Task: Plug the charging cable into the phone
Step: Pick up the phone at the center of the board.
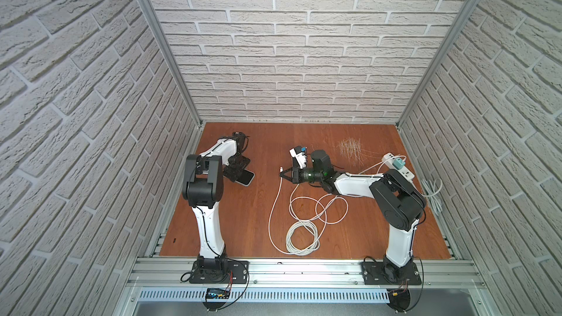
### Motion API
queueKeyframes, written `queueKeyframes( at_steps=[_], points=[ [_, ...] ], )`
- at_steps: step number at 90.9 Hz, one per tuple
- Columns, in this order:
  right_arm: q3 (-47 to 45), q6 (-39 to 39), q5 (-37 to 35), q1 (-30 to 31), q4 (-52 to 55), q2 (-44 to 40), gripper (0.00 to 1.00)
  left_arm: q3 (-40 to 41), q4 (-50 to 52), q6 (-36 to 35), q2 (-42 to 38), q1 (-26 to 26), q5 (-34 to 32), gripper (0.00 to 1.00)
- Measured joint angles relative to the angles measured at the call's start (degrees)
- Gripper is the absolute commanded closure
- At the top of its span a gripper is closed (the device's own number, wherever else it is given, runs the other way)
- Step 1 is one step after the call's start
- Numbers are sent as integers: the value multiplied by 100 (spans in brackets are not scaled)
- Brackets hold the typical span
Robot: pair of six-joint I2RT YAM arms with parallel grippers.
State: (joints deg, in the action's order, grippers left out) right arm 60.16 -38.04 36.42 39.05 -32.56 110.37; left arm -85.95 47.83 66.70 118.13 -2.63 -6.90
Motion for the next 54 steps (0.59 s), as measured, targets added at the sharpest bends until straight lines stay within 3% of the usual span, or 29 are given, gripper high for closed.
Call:
queueKeyframes(
  at_steps=[22, 32, 54],
  points=[
    [0, 9, 2, 0, 2, 0, 97, 37, -160, -382, -35, -238, -66, 62],
    [0, 28, 0, 0, 7, -9, 97, 70, -205, -566, -144, -487, -33, 70],
    [-181, 184, -46, 0, 136, -354, 97, -535, -125, -1047, -470, -1189, -48, 70]
  ],
)
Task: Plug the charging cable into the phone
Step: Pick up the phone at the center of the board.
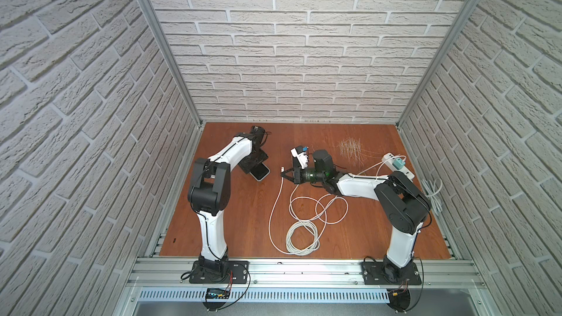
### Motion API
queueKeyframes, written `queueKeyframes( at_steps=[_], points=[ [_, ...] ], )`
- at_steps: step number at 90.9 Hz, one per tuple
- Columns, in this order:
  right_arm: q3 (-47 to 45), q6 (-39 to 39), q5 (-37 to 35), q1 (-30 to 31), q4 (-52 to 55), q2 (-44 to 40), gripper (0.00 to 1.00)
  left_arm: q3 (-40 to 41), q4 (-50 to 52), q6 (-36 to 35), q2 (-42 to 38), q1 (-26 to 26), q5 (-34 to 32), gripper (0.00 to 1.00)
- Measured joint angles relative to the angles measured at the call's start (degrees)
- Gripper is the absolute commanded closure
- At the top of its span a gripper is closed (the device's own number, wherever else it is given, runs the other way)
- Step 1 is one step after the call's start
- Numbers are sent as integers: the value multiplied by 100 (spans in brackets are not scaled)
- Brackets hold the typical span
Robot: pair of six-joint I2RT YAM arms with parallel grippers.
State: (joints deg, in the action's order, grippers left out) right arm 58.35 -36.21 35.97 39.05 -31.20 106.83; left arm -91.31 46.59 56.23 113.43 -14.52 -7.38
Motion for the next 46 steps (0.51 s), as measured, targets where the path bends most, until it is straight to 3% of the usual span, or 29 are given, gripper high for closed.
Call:
queueKeyframes(
  at_steps=[20, 46],
  points=[
    [-66, 326, -109, 2, 197, -304, 97, -839, -68, -529, -57, -339, 267, 70],
    [-46, 518, -76, 2, 393, -317, 96, -909, -85, -1108, -66, -363, 343, 68]
  ],
)
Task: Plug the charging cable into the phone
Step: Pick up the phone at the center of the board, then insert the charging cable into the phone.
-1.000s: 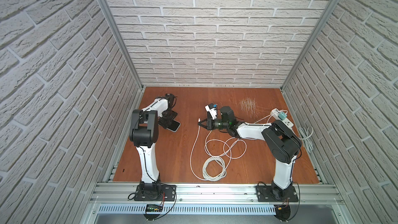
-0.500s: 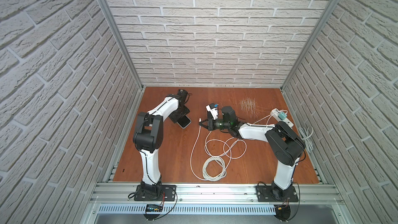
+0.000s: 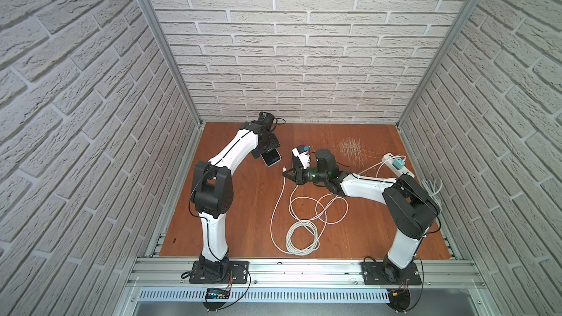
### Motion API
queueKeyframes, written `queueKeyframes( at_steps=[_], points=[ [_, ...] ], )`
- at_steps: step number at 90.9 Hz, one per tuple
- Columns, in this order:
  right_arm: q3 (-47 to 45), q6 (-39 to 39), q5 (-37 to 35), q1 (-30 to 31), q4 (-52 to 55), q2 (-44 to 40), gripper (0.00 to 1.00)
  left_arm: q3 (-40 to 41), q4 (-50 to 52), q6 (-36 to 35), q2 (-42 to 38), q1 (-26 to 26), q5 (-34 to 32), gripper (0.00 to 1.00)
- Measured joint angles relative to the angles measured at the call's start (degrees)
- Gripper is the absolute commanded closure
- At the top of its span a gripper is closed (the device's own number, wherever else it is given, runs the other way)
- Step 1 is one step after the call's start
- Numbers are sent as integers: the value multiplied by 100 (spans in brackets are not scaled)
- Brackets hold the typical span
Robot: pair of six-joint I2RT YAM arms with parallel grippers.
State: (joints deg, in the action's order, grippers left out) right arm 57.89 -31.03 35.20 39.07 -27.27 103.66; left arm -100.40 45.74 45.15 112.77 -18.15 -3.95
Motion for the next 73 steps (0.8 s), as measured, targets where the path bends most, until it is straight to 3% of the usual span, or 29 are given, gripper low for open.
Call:
queueKeyframes(
  at_steps=[73],
  points=[
    [592, -2, 326, 9, 328, 623, 97, 678, -638, -433, -667, -37, 984, 69]
  ],
)
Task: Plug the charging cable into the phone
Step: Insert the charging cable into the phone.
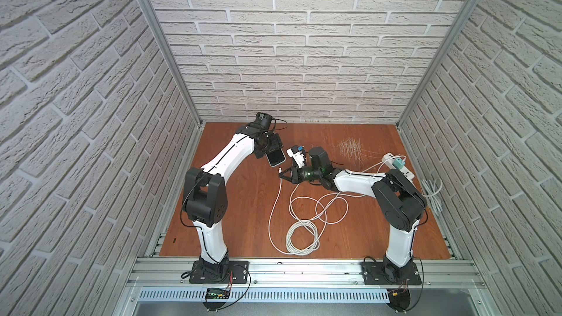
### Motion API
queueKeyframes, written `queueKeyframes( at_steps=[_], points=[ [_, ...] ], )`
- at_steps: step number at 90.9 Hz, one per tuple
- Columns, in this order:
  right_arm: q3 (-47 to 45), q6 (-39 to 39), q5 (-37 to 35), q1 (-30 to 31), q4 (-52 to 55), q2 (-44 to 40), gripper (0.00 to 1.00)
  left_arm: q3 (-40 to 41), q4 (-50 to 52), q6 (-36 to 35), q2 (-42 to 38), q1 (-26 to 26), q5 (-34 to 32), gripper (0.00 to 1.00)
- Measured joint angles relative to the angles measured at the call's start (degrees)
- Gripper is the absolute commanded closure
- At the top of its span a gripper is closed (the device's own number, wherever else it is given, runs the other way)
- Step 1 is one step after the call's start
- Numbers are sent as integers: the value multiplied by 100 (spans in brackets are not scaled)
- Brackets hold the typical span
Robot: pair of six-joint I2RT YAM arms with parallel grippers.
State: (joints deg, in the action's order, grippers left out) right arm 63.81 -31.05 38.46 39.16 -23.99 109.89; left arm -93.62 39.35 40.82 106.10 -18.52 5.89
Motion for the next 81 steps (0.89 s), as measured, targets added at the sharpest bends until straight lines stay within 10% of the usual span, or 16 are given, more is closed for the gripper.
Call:
queueKeyframes(
  at_steps=[81],
  points=[
    [-2, -2, -17, -22, -4, 0, 97, 201, -111, -243, -190, -127, 245, 71]
  ],
)
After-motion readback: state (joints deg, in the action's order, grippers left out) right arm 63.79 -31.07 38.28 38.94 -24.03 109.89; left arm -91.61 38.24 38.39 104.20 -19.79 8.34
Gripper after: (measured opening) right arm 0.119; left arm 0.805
